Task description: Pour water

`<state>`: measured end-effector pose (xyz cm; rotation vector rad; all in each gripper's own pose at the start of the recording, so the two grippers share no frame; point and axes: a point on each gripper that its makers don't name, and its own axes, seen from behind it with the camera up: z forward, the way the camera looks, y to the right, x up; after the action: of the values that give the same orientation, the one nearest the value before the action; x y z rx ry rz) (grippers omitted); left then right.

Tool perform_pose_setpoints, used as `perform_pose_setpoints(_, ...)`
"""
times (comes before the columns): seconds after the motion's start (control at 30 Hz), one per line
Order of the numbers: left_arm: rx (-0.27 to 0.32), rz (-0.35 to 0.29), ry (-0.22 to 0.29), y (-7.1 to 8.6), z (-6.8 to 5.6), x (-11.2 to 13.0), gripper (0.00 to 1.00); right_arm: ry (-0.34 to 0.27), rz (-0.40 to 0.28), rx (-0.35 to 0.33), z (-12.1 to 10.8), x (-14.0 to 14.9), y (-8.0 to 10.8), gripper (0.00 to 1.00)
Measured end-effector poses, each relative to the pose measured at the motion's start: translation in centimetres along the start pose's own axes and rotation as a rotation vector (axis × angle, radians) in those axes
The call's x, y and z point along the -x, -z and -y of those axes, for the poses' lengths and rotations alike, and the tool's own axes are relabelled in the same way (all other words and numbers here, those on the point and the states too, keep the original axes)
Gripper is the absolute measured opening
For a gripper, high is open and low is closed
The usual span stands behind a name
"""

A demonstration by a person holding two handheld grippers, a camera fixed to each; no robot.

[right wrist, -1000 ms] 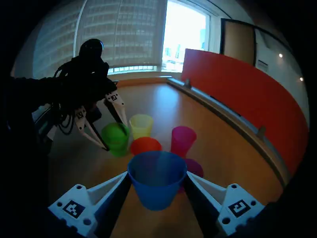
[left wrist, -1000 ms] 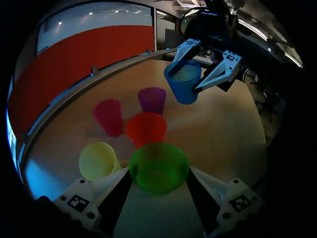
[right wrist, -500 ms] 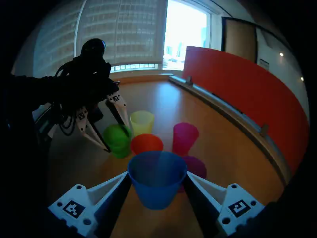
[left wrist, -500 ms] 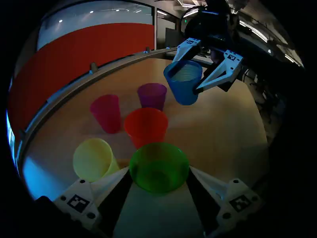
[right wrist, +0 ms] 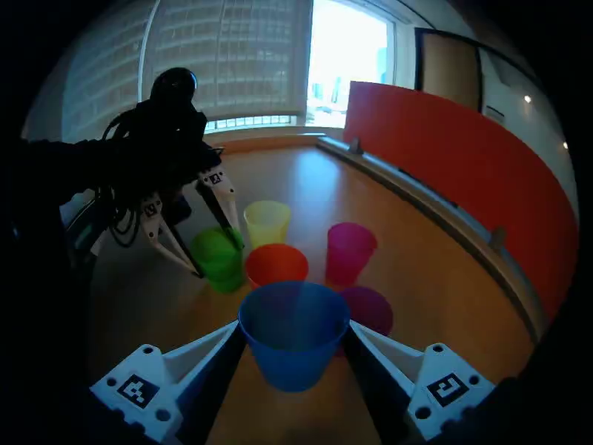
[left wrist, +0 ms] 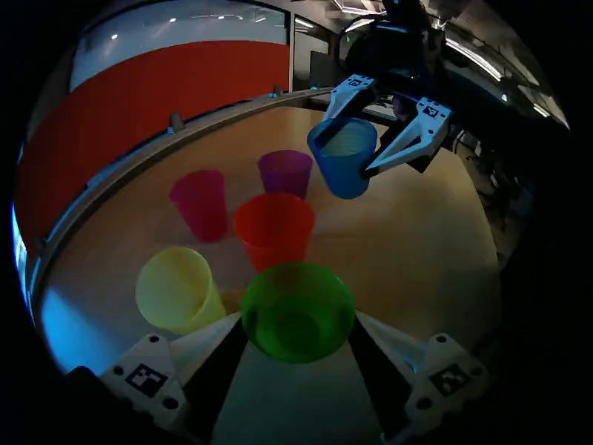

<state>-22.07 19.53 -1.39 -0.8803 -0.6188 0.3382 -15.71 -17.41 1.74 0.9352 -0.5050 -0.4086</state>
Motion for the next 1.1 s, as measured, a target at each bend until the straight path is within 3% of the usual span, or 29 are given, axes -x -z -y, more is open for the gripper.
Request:
perform_pose_setpoints(0.2, 0.010, 0.005, 0.002, 0.1, -0.3, 0.1, 0.90, -0.001, 0.002, -0.005, 0.3, 0.0, -0.3, 0.89)
perform_pose_setpoints(0.27, 0.018, 0.005, 0.000, 0.2, -0.5, 0.1, 0.98, -0.002, 0.003, -0.006, 0.4, 0.0, -0.4, 0.89)
perform_pose_setpoints(0.33, 0.020, 0.006, -0.002, 0.2, -0.7, 0.2, 0.99, -0.003, 0.004, -0.008, 0.4, 0.1, -0.5, 0.89)
perform_pose_setpoints(0.67, 0.009, 0.022, 0.003, 0.6, -0.6, 0.9, 0.99, 0.003, 0.015, -0.023, 1.1, 0.7, -1.5, 0.89)
perform_pose_setpoints(1.1, -0.029, 0.021, 0.033, 2.2, -0.2, 2.2, 0.99, 0.000, 0.024, -0.048, 1.9, 1.7, -3.3, 0.89)
